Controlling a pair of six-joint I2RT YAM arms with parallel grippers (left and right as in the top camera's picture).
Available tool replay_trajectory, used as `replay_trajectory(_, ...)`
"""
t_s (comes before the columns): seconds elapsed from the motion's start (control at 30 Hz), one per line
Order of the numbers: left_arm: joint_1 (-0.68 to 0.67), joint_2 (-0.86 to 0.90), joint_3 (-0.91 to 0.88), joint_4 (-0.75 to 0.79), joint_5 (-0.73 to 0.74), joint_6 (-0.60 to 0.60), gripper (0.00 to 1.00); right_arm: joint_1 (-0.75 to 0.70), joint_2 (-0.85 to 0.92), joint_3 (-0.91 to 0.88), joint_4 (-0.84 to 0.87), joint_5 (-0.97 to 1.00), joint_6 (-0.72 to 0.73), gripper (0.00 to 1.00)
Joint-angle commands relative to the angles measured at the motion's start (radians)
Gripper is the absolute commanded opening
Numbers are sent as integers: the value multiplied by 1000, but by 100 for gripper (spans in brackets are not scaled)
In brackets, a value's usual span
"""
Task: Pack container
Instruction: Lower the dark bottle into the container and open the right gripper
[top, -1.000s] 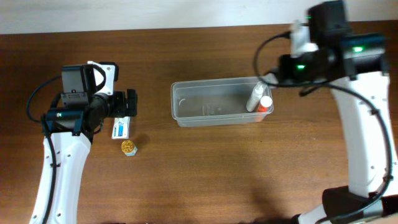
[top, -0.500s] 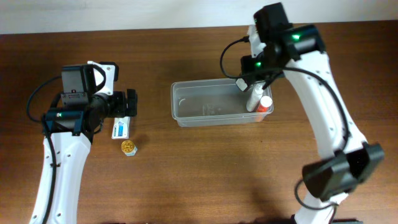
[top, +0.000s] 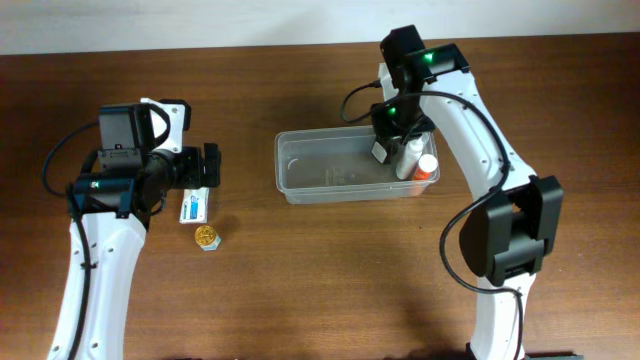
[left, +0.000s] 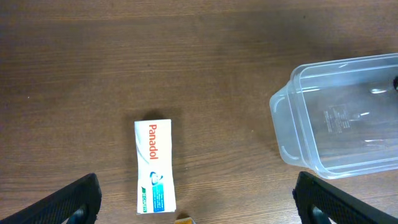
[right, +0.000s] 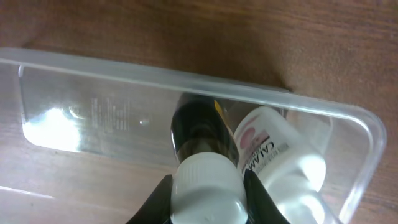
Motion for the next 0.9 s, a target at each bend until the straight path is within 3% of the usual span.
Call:
replay_trajectory(0.0, 3, 3, 19, 2, -4, -9, 99, 9, 3, 18, 16, 10, 0, 19)
replay_trajectory(0.03, 3, 3, 19, 2, -4, -10, 99, 9, 3, 18, 17, 10, 0, 20)
replay_trajectory(0.1, 3, 3, 19, 2, -4, -9, 99, 9, 3, 18, 12, 10, 0, 34)
replay_trajectory(0.23, 3, 3, 19, 2, -4, -9, 99, 9, 3, 18, 6, 10, 0, 43)
replay_trajectory(0.63, 3, 3, 19, 2, -4, -10, 99, 9, 0, 18, 0, 13, -18, 44)
replay_trajectory(0.87, 3, 3, 19, -1, -5, -9, 99, 6, -136, 134, -88, 81, -18, 58)
